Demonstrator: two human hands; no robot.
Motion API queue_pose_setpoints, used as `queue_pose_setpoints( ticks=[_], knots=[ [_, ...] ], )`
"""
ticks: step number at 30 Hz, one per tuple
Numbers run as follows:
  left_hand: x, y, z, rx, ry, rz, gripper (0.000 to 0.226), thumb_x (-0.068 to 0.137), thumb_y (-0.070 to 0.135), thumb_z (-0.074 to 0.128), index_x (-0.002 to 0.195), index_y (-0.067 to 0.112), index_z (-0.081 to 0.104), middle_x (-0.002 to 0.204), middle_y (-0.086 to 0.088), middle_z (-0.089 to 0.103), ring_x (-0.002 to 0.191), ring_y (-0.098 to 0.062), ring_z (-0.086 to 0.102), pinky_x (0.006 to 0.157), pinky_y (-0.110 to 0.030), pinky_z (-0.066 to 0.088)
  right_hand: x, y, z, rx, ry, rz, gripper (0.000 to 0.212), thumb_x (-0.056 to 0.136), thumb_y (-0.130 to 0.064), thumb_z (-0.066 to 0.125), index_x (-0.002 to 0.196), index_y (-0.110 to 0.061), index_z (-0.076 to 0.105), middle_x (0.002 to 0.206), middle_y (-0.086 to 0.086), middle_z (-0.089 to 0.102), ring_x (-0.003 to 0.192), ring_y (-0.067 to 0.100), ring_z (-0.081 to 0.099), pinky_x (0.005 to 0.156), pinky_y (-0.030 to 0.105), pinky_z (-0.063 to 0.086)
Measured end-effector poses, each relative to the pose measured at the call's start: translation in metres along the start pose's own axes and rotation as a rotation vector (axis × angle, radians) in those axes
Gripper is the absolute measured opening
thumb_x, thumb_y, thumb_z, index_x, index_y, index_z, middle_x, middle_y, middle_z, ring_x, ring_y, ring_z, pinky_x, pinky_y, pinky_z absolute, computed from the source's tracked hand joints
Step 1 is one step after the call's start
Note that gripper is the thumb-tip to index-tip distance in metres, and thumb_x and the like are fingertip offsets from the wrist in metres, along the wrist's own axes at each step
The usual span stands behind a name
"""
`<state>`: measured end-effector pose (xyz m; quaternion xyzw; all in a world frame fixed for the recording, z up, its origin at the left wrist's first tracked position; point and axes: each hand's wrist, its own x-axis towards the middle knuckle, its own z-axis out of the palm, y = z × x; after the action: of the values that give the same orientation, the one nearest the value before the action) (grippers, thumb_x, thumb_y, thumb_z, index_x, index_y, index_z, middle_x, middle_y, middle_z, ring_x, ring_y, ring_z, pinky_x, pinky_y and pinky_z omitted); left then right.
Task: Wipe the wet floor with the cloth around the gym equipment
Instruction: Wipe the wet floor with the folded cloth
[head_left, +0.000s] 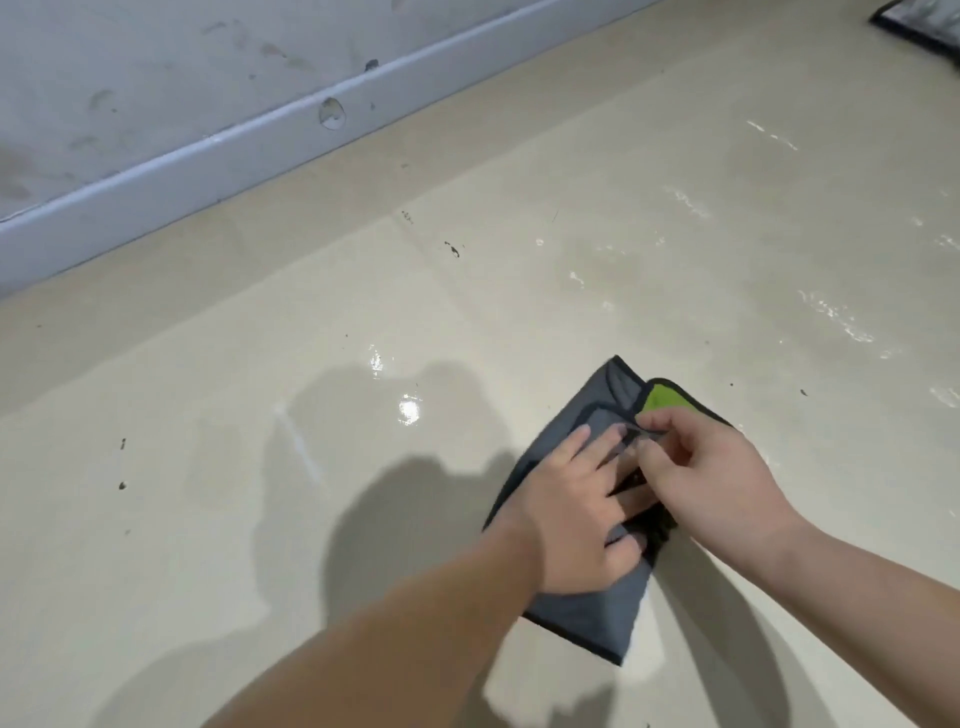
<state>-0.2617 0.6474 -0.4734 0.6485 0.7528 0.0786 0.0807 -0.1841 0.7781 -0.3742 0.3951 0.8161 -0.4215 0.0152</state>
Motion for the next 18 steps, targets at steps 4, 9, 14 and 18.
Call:
queue_pose_setpoints(
  ticks=[4, 9, 14, 18],
  knots=[
    [-0.011, -0.037, -0.007, 0.014, -0.031, -0.384, 0.07, 0.096, 0.057, 0.034, 0.162, 0.035, 0.033, 0.174, -0.008, 0.014, 0.162, -0.027, 0.006, 0.129, -0.051, 0.006, -0.008, 0.002, 0.004, -0.021, -0.01, -0.006, 0.024, 0.097, -0.021, 0.059, 0.118, -0.03, 0.066, 0.089, -0.007, 0.069, 0.08, 0.01, 0.065, 0.073, 0.024, 0.047],
    [-0.016, -0.008, -0.015, -0.121, -0.074, -0.415, 0.075, 0.098, 0.055, 0.011, 0.167, 0.027, 0.016, 0.175, -0.012, 0.0, 0.161, -0.033, -0.007, 0.129, -0.052, 0.0, -0.019, -0.004, 0.026, -0.146, -0.002, -0.197, 0.047, 0.096, -0.009, 0.055, 0.141, -0.021, 0.054, 0.138, -0.006, 0.052, 0.125, 0.01, 0.053, 0.106, 0.021, 0.039],
    [-0.058, -0.082, -0.043, -0.316, 0.287, -0.459, 0.057, 0.092, 0.025, 0.041, 0.142, 0.006, 0.059, 0.156, -0.019, 0.049, 0.148, -0.034, 0.042, 0.124, -0.044, 0.032, -0.028, 0.0, 0.07, -0.309, -0.255, -0.352, 0.071, 0.1, -0.024, 0.055, 0.162, -0.02, 0.02, 0.17, -0.005, 0.013, 0.157, 0.008, 0.008, 0.124, 0.023, 0.015],
    [-0.107, -0.157, -0.078, -0.022, -0.163, -0.949, 0.078, 0.089, 0.049, 0.037, 0.156, 0.01, 0.029, 0.171, -0.022, 0.009, 0.158, -0.039, 0.003, 0.127, -0.053, 0.008, -0.011, -0.015, 0.099, -0.635, -0.368, -0.26, 0.096, 0.094, -0.071, 0.042, 0.161, -0.029, -0.012, 0.166, -0.003, -0.028, 0.153, 0.021, -0.029, 0.126, 0.037, -0.004]
  ],
)
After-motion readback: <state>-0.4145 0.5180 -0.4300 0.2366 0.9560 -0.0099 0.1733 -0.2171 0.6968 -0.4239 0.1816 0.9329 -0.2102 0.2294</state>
